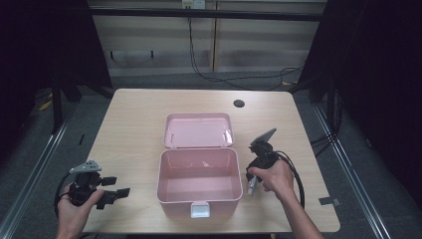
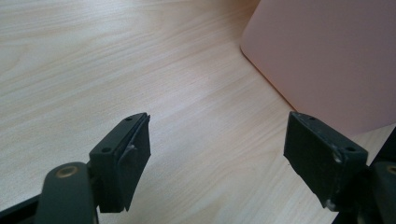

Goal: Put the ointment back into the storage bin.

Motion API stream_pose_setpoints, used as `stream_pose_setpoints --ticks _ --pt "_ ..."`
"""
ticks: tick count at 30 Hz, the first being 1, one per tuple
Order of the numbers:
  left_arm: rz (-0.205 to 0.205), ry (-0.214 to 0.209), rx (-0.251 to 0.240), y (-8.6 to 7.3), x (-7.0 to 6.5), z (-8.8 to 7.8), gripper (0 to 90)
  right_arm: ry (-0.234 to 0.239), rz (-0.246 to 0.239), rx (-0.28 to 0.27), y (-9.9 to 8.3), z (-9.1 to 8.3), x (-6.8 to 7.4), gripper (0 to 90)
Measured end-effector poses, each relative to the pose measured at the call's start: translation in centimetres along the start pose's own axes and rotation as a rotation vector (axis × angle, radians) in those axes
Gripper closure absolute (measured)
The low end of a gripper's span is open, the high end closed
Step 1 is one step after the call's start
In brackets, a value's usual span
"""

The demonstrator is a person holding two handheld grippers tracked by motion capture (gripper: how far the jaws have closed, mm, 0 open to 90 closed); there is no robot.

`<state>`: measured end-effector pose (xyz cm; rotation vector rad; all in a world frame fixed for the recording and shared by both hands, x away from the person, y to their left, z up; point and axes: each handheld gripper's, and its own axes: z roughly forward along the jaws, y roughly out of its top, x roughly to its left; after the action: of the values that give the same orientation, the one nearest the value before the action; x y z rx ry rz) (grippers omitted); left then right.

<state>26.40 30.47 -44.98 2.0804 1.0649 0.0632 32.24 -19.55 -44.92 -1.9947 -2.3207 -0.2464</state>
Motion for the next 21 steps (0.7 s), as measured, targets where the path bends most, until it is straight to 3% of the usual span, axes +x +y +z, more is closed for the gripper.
stream_pose_setpoints --ticks 7,13,21 --pt "0.002 -0.003 -0.002 0.0 -0.1 0.1 22.7 -0.037 0.004 0.014 0.1 0.6 0.4 56.4" --pt "-0.001 -0.007 0.003 0.0 -0.1 0.1 22.7 -0.034 0.013 0.034 0.1 1.1 0.2 61.8" --pt "-0.004 -0.005 0.003 0.0 0.0 0.1 22.6 -0.078 -0.022 0.067 0.2 1.7 0.5 64.7"
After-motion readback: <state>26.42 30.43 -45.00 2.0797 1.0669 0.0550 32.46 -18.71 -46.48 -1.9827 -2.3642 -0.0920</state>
